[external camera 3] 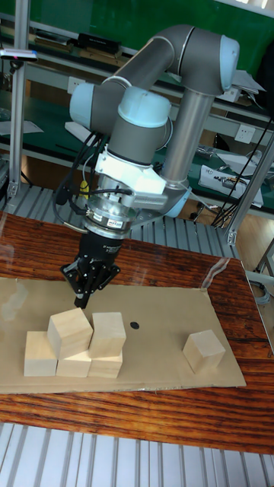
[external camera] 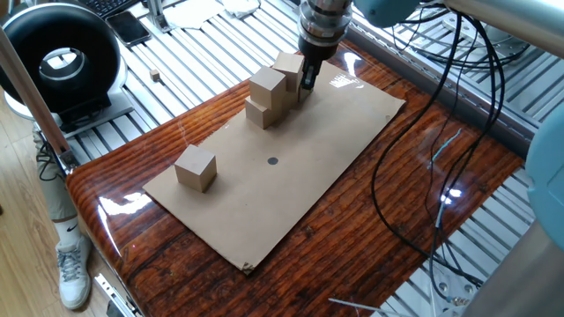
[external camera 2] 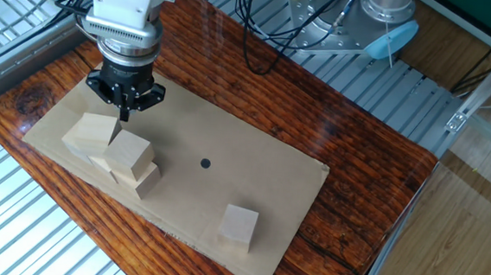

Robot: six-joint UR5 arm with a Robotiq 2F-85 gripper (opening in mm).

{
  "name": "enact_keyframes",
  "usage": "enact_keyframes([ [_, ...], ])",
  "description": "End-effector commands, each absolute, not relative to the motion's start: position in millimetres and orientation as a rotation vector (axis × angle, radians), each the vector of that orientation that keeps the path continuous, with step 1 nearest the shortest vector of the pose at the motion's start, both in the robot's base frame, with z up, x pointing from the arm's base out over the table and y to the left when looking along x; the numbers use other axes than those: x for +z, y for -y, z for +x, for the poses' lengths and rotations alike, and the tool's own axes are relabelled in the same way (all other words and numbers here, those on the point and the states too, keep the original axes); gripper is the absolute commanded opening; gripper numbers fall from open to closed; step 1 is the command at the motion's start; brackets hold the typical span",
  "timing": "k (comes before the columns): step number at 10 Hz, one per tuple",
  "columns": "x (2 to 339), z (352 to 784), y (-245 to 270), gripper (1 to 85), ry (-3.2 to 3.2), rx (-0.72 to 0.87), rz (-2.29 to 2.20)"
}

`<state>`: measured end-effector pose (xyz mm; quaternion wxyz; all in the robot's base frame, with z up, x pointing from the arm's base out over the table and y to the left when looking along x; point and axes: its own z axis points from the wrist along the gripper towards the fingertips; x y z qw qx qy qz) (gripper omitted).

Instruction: Stack the blocks into a pyramid shape

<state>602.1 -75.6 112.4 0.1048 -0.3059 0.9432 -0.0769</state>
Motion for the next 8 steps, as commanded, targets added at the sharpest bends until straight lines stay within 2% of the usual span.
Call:
enact_keyframes([
  [1,118,610,65,1.0,-2.759,-0.196,-0.855],
  [5,117,601,65,1.0,-2.796,-0.179,-0.837],
  [8,111,592,88,1.0,-2.802,-0.245,-0.932],
])
